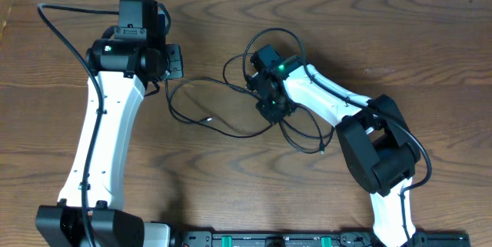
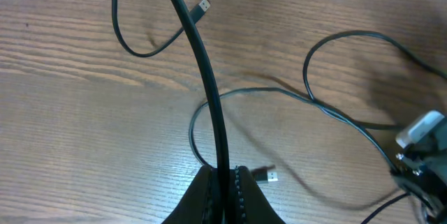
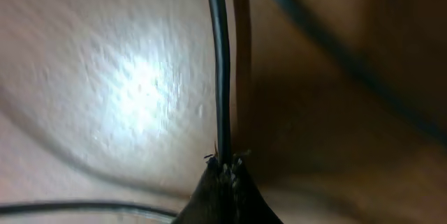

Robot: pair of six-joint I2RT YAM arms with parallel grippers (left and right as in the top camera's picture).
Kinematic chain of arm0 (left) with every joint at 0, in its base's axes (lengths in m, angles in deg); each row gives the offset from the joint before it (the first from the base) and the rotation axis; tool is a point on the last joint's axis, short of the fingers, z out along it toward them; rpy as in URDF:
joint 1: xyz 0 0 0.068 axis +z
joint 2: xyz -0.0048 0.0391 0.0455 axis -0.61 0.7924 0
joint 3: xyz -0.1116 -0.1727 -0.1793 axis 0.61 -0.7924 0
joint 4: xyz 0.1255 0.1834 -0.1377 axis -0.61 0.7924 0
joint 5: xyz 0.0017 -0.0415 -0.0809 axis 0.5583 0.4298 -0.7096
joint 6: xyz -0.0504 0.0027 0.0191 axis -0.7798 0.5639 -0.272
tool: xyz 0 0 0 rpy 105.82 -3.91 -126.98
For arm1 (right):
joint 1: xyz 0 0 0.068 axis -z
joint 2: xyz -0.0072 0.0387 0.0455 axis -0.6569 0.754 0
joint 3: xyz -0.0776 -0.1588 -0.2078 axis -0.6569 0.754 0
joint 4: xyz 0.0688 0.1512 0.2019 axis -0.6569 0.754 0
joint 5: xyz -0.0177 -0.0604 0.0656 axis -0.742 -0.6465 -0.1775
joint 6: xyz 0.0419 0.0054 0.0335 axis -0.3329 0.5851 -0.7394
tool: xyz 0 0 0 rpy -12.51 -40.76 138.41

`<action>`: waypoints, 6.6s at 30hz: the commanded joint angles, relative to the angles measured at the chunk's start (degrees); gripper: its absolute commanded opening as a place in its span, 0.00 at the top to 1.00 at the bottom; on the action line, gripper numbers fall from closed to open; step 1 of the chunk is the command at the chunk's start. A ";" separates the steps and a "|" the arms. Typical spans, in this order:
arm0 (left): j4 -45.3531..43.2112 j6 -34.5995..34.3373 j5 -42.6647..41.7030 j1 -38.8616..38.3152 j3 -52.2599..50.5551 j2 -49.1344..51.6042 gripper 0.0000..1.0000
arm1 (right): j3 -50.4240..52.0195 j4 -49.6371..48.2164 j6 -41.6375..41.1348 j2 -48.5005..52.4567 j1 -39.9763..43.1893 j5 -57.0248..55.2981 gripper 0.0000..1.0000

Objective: Untangle cables

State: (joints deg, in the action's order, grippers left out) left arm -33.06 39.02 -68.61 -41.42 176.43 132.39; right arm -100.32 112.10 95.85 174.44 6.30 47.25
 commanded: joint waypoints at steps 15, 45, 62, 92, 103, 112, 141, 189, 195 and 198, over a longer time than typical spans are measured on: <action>0.22 0.81 0.57 0.17 -0.35 -0.22 0.92 | -37.29 8.90 -0.98 -18.47 10.36 -4.92 0.99; 0.20 -24.61 27.02 33.94 -0.35 -0.22 0.93 | -39.78 13.86 0.33 -24.96 49.57 -3.19 0.99; -1.64 -15.13 10.32 35.39 -0.35 -0.20 0.08 | -39.54 15.39 0.33 -22.38 49.24 -1.90 0.99; 9.75 35.89 -14.95 -3.74 -2.56 5.27 0.07 | -39.54 15.80 0.37 -22.38 48.96 0.68 0.99; -1.60 40.59 -15.15 -17.29 -15.06 5.95 0.07 | -39.54 15.61 0.37 -22.38 48.96 0.68 0.99; -16.04 34.27 -14.05 -22.40 -20.79 11.34 0.11 | -39.54 15.91 0.81 -22.38 48.96 2.16 0.99; -21.64 24.02 0.48 -22.77 -20.87 16.70 0.93 | -39.50 16.74 0.79 -22.27 48.96 2.16 0.99; -25.35 -9.16 9.51 -8.59 -20.85 8.44 0.93 | 17.97 -4.24 11.06 -21.88 11.30 21.22 0.89; -25.38 -9.16 9.49 -8.59 -20.85 8.44 0.92 | 23.65 -9.94 9.66 -21.88 11.08 21.18 0.62; -25.38 -9.16 9.49 -8.59 -20.85 8.44 0.92 | 25.77 -11.98 9.66 -21.88 11.08 20.50 0.44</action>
State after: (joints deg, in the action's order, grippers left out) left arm -58.59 30.12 -59.63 -50.17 155.49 141.44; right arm -76.58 101.44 106.95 152.78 17.40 68.27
